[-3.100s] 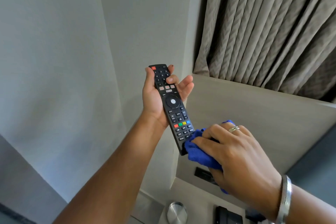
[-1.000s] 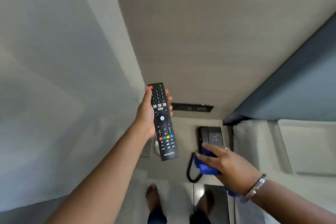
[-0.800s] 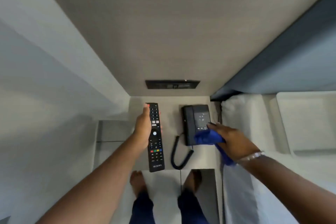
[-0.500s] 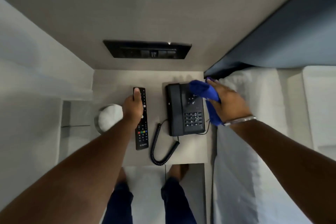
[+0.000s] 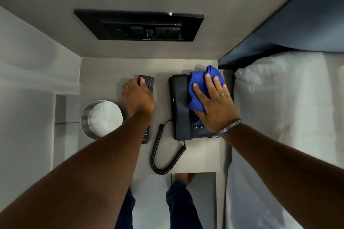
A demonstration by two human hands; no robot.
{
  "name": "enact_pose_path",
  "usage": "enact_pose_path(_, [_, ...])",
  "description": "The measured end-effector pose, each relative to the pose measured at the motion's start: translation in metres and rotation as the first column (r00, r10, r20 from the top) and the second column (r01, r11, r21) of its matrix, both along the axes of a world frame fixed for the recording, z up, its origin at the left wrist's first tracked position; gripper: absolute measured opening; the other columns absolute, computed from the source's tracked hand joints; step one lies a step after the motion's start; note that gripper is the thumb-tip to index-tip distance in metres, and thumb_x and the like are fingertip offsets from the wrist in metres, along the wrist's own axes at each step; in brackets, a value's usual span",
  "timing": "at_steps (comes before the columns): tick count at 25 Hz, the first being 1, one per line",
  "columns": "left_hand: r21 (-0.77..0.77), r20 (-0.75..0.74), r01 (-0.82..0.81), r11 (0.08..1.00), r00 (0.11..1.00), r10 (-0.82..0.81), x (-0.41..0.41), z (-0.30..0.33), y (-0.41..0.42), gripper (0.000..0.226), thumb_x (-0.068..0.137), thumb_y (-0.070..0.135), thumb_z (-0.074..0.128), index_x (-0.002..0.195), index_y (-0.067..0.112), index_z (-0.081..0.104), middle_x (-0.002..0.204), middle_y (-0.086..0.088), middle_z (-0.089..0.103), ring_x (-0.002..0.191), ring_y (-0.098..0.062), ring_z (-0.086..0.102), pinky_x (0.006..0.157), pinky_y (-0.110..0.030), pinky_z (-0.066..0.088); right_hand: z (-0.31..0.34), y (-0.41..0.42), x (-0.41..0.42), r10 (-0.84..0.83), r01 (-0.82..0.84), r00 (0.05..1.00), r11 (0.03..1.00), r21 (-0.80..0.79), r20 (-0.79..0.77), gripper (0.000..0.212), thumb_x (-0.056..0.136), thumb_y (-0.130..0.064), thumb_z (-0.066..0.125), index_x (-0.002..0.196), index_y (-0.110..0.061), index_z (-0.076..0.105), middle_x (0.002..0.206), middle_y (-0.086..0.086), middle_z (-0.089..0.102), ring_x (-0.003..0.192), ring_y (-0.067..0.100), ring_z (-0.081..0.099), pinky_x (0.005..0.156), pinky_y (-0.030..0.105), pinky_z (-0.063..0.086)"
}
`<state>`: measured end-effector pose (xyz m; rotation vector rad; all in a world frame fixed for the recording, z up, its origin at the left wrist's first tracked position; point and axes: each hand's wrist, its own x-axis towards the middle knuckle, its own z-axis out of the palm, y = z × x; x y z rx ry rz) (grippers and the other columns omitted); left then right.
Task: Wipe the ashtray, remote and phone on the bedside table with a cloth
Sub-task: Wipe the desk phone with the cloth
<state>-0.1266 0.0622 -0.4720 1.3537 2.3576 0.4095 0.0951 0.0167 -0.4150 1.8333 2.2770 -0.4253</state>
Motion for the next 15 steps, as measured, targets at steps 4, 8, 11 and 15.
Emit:
enact_pose_path(4, [0.021,-0.043,-0.042,0.999,0.998,0.043,0.000,0.011,-0.004,0.032,0.099,0.031,0.046,0.117,0.007,0.056,0.118,-0.017,0.058,0.106,-0.035,0.055,0.091,-0.043,0.041,0.006,-0.009,0.002,0.085,-0.086,0.996,0.996,-0.039,-0.029,0.076,0.081,-0.061,0.033,0.146,-0.022,0.027,0.156,0.020,0.017,0.142,0.042,0.015,0.112,0.060,0.019])
enact_pose_path(8, [0.386,0.027,0.292,0.875,0.945,-0.327,0.039,0.034,0.013,0.028,0.096,0.026,0.050,0.114,0.007,0.060,0.111,-0.012,0.063,0.102,-0.026,0.058,0.089,-0.036,0.043,0.008,-0.002,0.021,0.039,-0.055,0.972,0.997,-0.061,-0.233,0.087,0.073,-0.058,0.041,0.148,-0.021,0.018,0.158,0.018,0.008,0.143,0.042,0.005,0.112,0.062,0.019])
enact_pose_path(11, [0.267,0.138,0.433,0.861,0.867,-0.479,0.077,0.041,0.027,0.030,0.100,0.029,0.043,0.112,0.008,0.061,0.109,-0.010,0.066,0.099,-0.025,0.060,0.087,-0.039,0.046,-0.003,0.011,0.008,-0.055,0.045,0.984,0.997,-0.060,-0.167,0.096,0.078,-0.073,0.034,0.148,-0.013,0.009,0.157,0.022,0.003,0.143,0.044,0.002,0.112,0.054,0.016])
enact_pose_path(15, [0.190,0.121,0.468,0.863,0.861,-0.494,0.082,0.024,0.032,0.035,0.105,0.030,0.033,0.099,0.010,0.062,0.094,-0.008,0.068,0.081,-0.025,0.062,0.072,-0.036,0.048,-0.024,0.015,-0.007,0.002,-0.007,0.998,0.998,0.068,0.065,0.073,0.089,-0.053,0.034,0.146,-0.011,0.017,0.155,0.022,0.017,0.140,0.045,0.016,0.112,0.057,0.022])
